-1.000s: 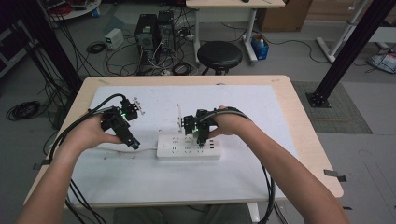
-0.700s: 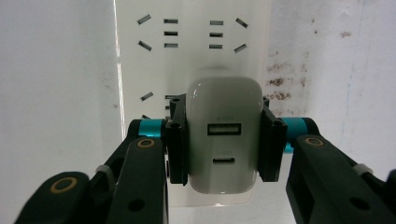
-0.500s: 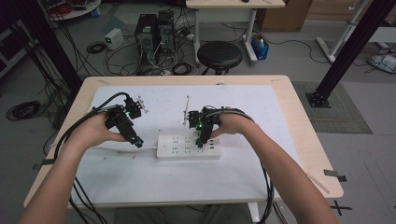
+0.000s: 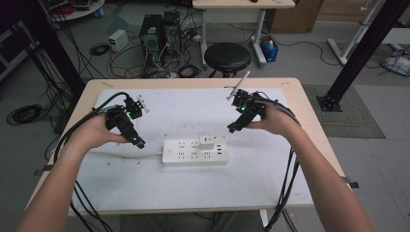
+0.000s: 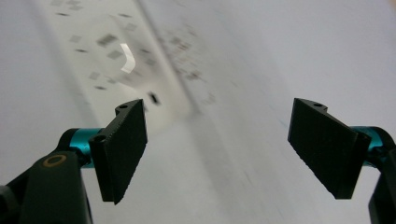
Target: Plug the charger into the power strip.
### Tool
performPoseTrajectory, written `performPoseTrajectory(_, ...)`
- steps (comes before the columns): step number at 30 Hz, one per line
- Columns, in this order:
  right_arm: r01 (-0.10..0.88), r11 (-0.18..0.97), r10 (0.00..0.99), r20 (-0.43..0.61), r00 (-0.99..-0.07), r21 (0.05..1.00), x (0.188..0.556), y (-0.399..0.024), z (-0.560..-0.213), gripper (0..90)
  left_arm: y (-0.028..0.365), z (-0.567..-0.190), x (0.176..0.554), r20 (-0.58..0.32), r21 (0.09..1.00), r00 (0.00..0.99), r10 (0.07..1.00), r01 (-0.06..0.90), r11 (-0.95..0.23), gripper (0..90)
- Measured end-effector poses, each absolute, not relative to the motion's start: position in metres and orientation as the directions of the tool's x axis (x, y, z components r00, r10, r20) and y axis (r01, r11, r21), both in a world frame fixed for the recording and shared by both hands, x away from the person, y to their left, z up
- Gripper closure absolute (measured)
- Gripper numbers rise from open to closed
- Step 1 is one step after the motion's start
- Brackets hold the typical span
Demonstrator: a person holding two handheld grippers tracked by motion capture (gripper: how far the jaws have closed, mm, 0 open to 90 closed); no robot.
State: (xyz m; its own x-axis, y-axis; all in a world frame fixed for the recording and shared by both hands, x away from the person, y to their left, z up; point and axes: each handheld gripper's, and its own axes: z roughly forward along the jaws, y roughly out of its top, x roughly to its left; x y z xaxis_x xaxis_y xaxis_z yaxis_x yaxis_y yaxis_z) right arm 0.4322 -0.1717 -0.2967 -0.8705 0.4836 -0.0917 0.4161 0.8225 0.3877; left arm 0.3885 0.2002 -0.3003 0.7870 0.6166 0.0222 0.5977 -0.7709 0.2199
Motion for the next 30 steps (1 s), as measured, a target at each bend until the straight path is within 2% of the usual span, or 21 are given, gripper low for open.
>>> performPoseTrajectory(3, 0.556, 0.765, 0.615, -0.114, -0.780, 0.325, 0.433, -0.192, -0.289, 19.4, 0.204, -0.296, 0.389, 0.039, 0.223, 0.766, 0.642, 0.619, -0.753, 16.7)
performPoseTrajectory(4, 0.556, 0.765, 0.615, -0.114, -0.780, 0.325, 0.433, -0.192, -0.289, 19.4, 0.204, -0.296, 0.389, 0.039, 0.223, 0.766, 0.642, 0.619, -0.753, 16.1)
performPoseTrajectory(5, 0.619, 0.733, 0.673, -0.169, -0.720, 0.281, 0.432, -0.202, -0.285, 19.4, 0.205, -0.294, 0.389, 0.044, 0.222, 0.763, 0.645, 0.622, -0.751, 13.7)
performPoseTrajectory(6, 0.619, 0.733, 0.673, -0.169, -0.720, 0.281, 0.432, -0.202, -0.285, 19.4, 0.207, -0.293, 0.389, 0.047, 0.225, 0.756, 0.653, 0.629, -0.744, 13.7)
performPoseTrajectory(7, 0.671, 0.689, 0.722, -0.176, -0.669, 0.274, 0.431, -0.209, -0.283, 19.4, 0.208, -0.291, 0.389, 0.052, 0.225, 0.752, 0.657, 0.633, -0.741, 13.0)
performPoseTrajectory(8, 0.741, 0.618, 0.784, -0.136, -0.606, 0.262, 0.430, -0.220, -0.280, 19.4, 0.209, -0.290, 0.390, 0.054, 0.222, 0.748, 0.661, 0.637, -0.738, 13.0)
performPoseTrajectory(16, 0.819, 0.506, 0.862, -0.115, -0.494, 0.270, 0.420, -0.254, -0.271, 19.4, 0.213, -0.284, 0.394, 0.066, 0.224, 0.738, 0.672, 0.645, -0.730, 13.0)
performPoseTrajectory(18, 0.819, 0.506, 0.862, -0.115, -0.494, 0.270, 0.420, -0.254, -0.271, 19.4, 0.212, -0.284, 0.395, 0.065, 0.228, 0.737, 0.673, 0.646, -0.729, 13.0)
performPoseTrajectory(21, 0.874, 0.436, 0.900, -0.101, -0.424, 0.216, 0.420, -0.266, -0.270, 19.3, 0.210, -0.283, 0.399, 0.072, 0.230, 0.724, 0.686, 0.658, -0.718, 13.0)
performPoseTrajectory(30, 0.890, 0.403, 0.915, -0.089, -0.393, 0.215, 0.419, -0.275, -0.271, 19.3, 0.207, -0.281, 0.405, 0.076, 0.243, 0.705, 0.705, 0.673, -0.699, 13.0)
